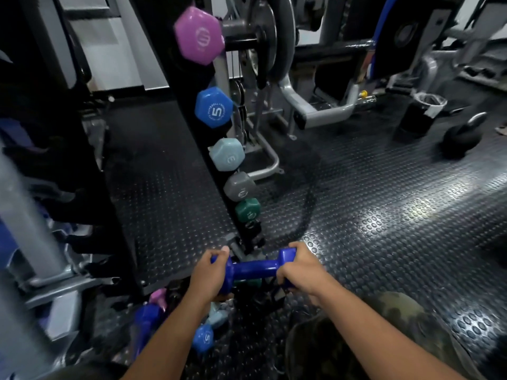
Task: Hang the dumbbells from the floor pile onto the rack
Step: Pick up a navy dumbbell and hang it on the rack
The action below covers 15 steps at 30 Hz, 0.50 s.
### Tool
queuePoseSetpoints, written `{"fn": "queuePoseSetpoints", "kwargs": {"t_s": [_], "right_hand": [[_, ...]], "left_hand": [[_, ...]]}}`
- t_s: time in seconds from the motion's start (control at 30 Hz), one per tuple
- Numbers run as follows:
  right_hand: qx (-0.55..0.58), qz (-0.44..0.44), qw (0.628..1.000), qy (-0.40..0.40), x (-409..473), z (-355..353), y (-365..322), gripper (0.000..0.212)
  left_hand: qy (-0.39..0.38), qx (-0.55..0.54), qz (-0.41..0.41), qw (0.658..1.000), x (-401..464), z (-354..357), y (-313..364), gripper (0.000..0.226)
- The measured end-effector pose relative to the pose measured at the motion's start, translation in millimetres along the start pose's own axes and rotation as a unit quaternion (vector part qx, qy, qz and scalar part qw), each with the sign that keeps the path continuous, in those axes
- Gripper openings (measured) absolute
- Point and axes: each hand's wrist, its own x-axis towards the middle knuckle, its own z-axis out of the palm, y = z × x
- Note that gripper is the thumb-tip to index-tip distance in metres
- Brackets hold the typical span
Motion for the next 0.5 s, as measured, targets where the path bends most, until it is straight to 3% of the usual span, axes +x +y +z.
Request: {"fn": "queuePoseSetpoints", "kwargs": {"t_s": [0.3, 0.5], "right_hand": [[-0.036, -0.012, 0.999, 0.037, 55, -16, -12, 0.08], [-0.088, -0.032, 0.996, -0.013, 135, -37, -53, 0.074]], "left_hand": [[-0.023, -0.077, -0.051, 0.995, 32, 35, 9, 0.034], [-0.02, -0.212, -0.112, 0.971, 73, 65, 16, 0.032]]}}
